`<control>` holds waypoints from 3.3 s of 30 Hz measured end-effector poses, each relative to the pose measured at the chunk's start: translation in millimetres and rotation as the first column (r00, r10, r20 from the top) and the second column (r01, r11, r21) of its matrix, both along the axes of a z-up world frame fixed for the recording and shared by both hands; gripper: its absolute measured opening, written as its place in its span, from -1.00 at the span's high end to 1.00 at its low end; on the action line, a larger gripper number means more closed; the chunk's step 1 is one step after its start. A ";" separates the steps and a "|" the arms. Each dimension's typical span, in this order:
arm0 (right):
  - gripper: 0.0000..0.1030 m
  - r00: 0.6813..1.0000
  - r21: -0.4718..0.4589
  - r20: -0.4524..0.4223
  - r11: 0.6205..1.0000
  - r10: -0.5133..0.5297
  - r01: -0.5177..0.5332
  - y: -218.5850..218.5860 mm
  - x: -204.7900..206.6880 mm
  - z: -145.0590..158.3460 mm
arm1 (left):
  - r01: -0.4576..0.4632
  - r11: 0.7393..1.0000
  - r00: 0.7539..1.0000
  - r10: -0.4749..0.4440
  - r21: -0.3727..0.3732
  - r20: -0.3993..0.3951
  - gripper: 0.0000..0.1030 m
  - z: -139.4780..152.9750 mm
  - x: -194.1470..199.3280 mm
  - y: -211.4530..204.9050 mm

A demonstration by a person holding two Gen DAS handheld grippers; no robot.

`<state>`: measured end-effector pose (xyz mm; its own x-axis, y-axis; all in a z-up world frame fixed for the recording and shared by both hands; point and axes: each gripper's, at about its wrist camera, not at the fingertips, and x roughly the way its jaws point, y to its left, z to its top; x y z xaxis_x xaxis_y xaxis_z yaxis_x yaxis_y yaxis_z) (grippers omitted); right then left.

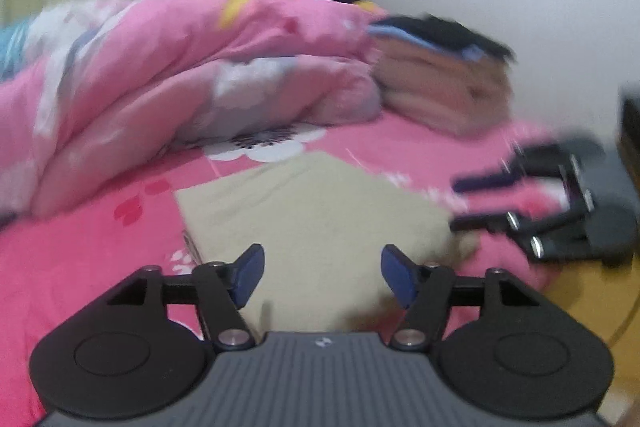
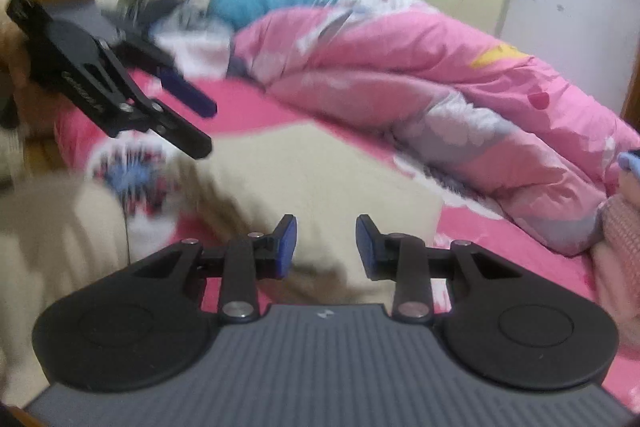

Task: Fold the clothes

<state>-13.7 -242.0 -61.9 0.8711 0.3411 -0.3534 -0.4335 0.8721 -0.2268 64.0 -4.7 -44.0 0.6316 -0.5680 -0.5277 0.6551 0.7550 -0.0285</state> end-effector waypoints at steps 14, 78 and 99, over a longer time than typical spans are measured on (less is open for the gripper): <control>0.40 0.958 0.170 -0.252 0.968 -0.139 0.185 -21.6 82.4 -34.0 | -0.347 0.921 0.895 0.381 0.177 -0.232 -0.71 -36.5 99.4 -46.8; 0.81 0.869 0.335 -0.476 0.885 -0.136 0.323 -60.6 268.7 -20.2 | -0.277 0.958 0.956 0.282 0.067 -0.078 -0.16 -54.3 65.8 -47.2; 0.75 0.842 0.335 -0.535 0.932 0.068 0.137 24.9 280.4 15.4 | -0.234 0.970 0.970 0.229 -0.059 -0.083 -0.19 -58.5 49.6 -5.7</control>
<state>266.7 -217.0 -46.6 0.5961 0.5029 -0.6259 -0.3637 0.8641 0.3479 113.6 -10.5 -102.5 0.7104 -0.4467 -0.5439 0.4566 0.8806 -0.1267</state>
